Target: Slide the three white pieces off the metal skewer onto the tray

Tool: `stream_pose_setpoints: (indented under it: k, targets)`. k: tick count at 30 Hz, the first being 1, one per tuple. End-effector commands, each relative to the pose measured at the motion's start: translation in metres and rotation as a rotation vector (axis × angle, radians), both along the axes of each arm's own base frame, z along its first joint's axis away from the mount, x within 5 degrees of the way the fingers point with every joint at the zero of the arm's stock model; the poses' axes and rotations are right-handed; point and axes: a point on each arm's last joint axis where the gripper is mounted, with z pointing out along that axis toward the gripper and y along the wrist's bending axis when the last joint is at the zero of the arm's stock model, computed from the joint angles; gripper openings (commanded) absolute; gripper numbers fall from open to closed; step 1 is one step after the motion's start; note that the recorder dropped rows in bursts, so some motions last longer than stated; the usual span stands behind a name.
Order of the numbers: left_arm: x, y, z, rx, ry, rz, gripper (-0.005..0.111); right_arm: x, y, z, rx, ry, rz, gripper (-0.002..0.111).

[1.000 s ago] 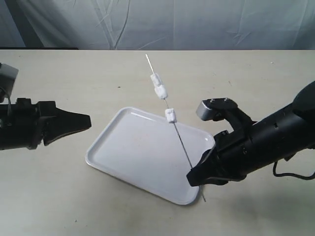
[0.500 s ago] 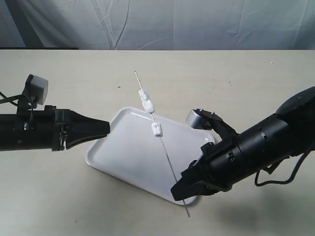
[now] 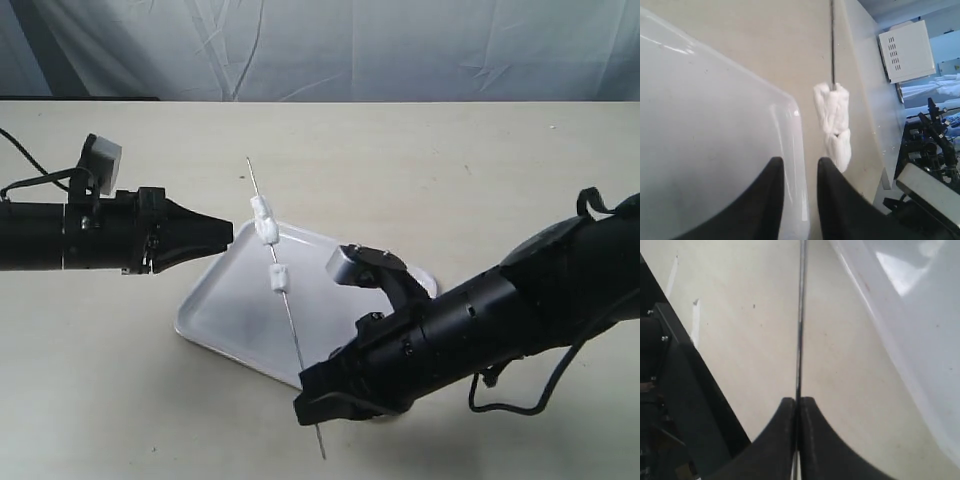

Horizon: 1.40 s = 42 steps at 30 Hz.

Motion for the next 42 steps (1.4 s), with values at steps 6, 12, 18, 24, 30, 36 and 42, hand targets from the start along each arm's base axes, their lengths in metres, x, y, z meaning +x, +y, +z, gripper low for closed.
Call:
stream_pose_setpoints:
  k: [6,12,18,24,30,36,42]
  targets:
    - [0.013,-0.011,-0.010,-0.028,0.039,-0.020,0.024,-0.009,0.018,-0.006,0.001,0.089,-0.132,-0.001]
    - [0.002,-0.041,-0.016,-0.008,0.083,-0.106,0.024,-0.017,0.024,-0.016,-0.026,0.145,-0.122,-0.001]
    - [0.004,-0.043,-0.018,0.032,0.075,-0.098,0.024,-0.020,0.024,-0.016,-0.036,0.168,-0.106,-0.001]
    - [0.011,-0.043,-0.016,0.045,0.066,-0.083,0.024,-0.022,0.024,-0.015,-0.038,0.192,-0.096,-0.001]
    - [0.014,-0.042,-0.018,0.080,0.096,-0.043,0.039,-0.021,0.023,-0.017,-0.050,0.182,-0.108,-0.001]
    - [0.016,-0.039,-0.022,0.118,0.110,-0.014,0.040,-0.023,0.024,-0.014,-0.025,0.209,-0.099,-0.001]
    - [0.017,-0.038,-0.024,0.143,0.112,0.001,0.040,-0.024,0.025,-0.013,-0.012,0.221,-0.088,-0.001]
